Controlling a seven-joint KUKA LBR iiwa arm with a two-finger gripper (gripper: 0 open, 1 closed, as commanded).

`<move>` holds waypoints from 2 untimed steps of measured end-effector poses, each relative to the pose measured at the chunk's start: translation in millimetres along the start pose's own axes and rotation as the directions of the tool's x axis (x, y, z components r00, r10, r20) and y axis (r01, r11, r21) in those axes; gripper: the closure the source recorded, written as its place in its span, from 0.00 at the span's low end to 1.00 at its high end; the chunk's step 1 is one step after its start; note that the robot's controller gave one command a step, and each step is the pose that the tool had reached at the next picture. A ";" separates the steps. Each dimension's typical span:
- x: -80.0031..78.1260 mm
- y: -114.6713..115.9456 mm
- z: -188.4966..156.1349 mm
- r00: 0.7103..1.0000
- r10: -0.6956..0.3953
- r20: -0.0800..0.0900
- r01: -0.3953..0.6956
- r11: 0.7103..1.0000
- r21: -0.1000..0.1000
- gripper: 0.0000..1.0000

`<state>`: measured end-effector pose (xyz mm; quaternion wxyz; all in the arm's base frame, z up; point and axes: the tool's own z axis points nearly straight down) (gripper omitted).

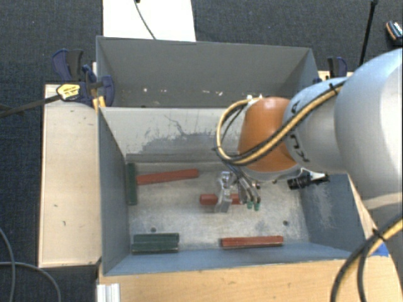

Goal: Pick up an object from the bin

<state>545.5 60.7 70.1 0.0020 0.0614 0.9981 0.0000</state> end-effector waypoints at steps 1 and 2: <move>-2.6 0.4 -67.8 1.000 -0.009 0.005 0.009 1.000 -0.002 1.00; -4.3 0.8 -102.7 1.000 -0.018 0.002 0.018 1.000 -0.002 1.00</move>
Offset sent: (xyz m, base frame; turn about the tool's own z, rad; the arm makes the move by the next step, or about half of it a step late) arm -0.0001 0.0000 0.0637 0.0000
